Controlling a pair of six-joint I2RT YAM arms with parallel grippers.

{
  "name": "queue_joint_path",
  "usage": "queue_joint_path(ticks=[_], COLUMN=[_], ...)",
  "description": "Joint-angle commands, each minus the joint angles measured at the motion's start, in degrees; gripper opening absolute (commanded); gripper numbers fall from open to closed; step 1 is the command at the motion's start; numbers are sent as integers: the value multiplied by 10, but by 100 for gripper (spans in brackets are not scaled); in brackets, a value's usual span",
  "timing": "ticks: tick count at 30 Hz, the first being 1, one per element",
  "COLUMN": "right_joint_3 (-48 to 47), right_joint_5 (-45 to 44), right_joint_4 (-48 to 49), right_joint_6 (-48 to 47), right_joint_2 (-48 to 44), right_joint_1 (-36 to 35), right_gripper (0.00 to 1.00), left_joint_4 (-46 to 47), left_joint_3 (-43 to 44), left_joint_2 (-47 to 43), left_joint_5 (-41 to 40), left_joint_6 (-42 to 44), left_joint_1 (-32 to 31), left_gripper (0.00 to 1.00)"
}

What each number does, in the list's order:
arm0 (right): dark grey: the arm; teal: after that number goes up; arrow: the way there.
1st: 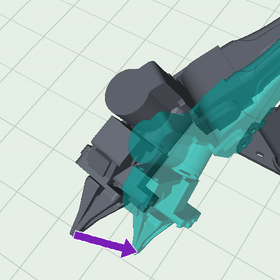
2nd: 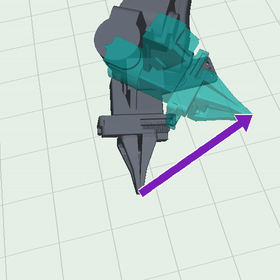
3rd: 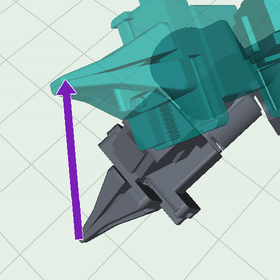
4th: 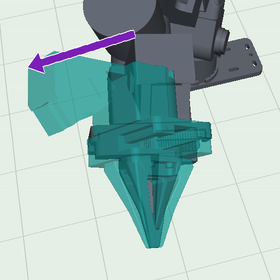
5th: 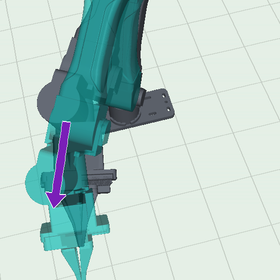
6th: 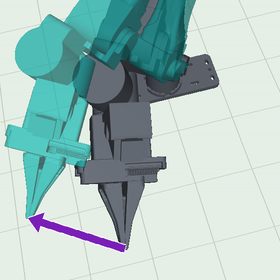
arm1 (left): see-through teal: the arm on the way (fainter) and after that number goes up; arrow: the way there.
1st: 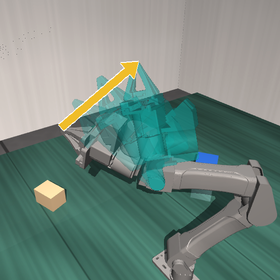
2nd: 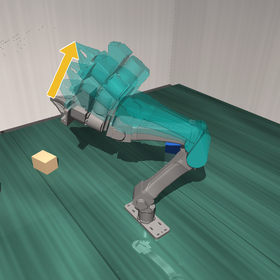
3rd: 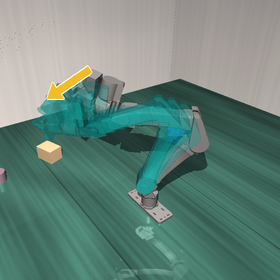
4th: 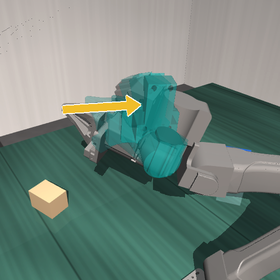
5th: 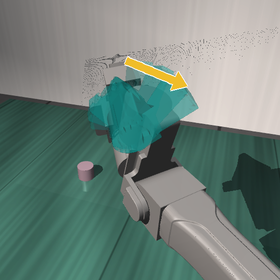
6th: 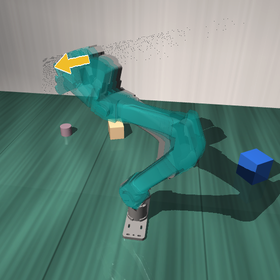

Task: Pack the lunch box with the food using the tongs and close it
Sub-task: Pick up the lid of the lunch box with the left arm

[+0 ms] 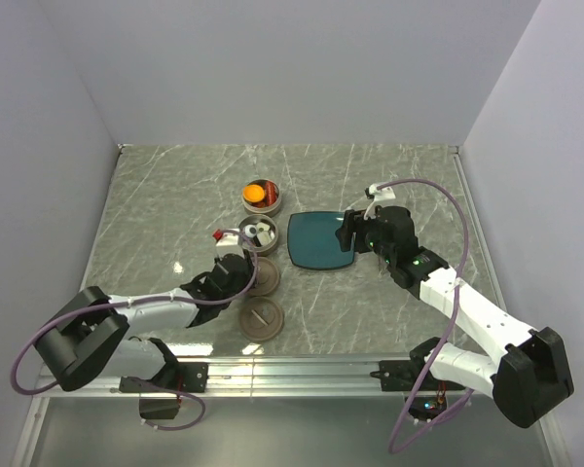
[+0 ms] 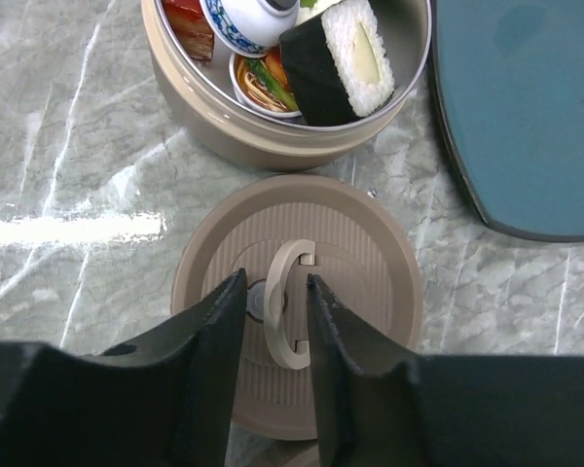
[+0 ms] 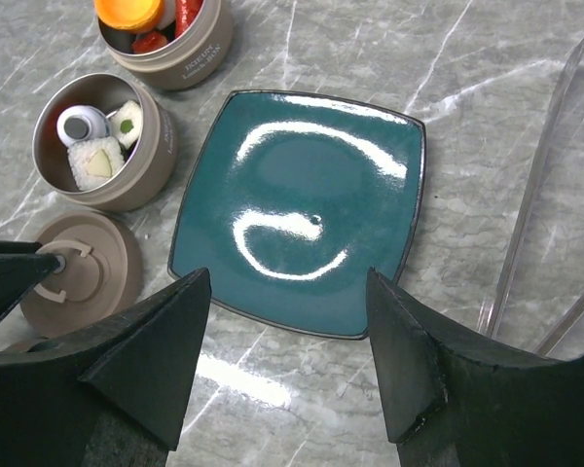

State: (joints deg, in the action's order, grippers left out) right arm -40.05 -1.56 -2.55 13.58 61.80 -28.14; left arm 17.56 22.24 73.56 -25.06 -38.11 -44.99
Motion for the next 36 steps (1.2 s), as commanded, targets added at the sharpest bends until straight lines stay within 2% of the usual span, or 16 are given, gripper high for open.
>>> queue_joint_path(ticks=[1, 4, 5, 8, 9, 14, 24, 31, 36], right_joint_3=[5, 5, 5, 5, 6, 7, 6, 4, 4], right_joint_5=[7, 9, 9, 9, 9, 10, 14, 12, 11], right_joint_4=[24, 24, 23, 24, 24, 24, 24, 23, 24], right_joint_6=[-8, -8, -8, -8, -9, -8, -8, -8, -8], right_joint_2=[-13, -12, -12, -11, -11, -11, -7, 3, 3], right_joint_1=[-3, -3, -3, -4, -4, -4, -4, -5, -5], right_gripper=[72, 71, 72, 72, 72, 72, 71, 71, 71], left_joint_4=[19, 13, 9, 0, -4, -36, -197, -207, -200], left_joint_3=[25, 31, 32, 32, 31, 25, 65, 108, 173], left_joint_2=[12, 21, 23, 21, 17, -33, -125, -142, -106], left_joint_5=[6, 5, -1, -19, -22, -54, -161, -170, -135], left_joint_6=[10, 13, 13, 11, 11, 5, -23, 7, 48], left_joint_1=[-3, -3, -3, -3, -3, -3, -3, -3, 6], left_gripper=[35, 25, 17, 2, 1, 0, 0, 0, 0])
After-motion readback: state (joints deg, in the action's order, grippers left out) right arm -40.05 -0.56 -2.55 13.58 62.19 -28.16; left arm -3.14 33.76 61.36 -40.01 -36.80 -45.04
